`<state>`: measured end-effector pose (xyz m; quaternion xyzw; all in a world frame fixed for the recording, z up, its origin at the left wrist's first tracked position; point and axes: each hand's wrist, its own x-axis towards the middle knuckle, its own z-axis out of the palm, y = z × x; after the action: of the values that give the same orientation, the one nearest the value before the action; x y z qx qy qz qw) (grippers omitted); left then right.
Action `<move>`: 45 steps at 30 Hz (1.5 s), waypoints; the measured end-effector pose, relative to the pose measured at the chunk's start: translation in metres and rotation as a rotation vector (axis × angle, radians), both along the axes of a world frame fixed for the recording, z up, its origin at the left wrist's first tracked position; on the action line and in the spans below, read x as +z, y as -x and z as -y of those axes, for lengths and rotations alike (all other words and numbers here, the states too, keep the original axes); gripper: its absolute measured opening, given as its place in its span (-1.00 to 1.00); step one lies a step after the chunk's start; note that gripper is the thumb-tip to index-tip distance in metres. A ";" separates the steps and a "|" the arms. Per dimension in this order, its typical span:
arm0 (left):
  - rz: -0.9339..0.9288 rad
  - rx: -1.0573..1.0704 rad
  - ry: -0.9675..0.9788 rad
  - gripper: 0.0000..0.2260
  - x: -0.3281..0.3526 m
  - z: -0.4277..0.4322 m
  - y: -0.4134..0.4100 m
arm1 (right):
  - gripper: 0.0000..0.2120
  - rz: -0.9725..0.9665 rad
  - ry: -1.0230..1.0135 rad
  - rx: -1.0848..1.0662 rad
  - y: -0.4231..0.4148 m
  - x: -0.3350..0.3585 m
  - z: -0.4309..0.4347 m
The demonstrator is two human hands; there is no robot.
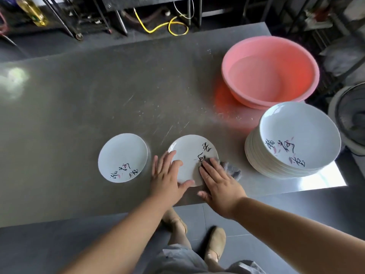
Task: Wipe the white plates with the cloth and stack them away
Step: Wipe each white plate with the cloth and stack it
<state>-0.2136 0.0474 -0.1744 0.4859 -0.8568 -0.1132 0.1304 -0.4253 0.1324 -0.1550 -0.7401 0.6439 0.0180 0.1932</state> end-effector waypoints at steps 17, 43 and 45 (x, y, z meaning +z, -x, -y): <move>0.057 0.093 -0.169 -0.38 -0.006 -0.013 0.012 | -0.14 0.018 -0.125 0.016 0.005 0.005 0.021; 0.064 -0.052 -0.087 -0.40 -0.006 -0.014 0.004 | -0.10 -0.002 -0.111 0.004 0.001 0.002 -0.004; 0.044 -0.004 -0.077 -0.42 -0.010 -0.016 0.005 | -0.12 -0.010 -0.096 -0.011 0.008 0.001 0.015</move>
<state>-0.2183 0.0630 -0.1844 0.4913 -0.8553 -0.1358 0.0926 -0.4332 0.1171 -0.1543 -0.7261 0.6475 0.0516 0.2255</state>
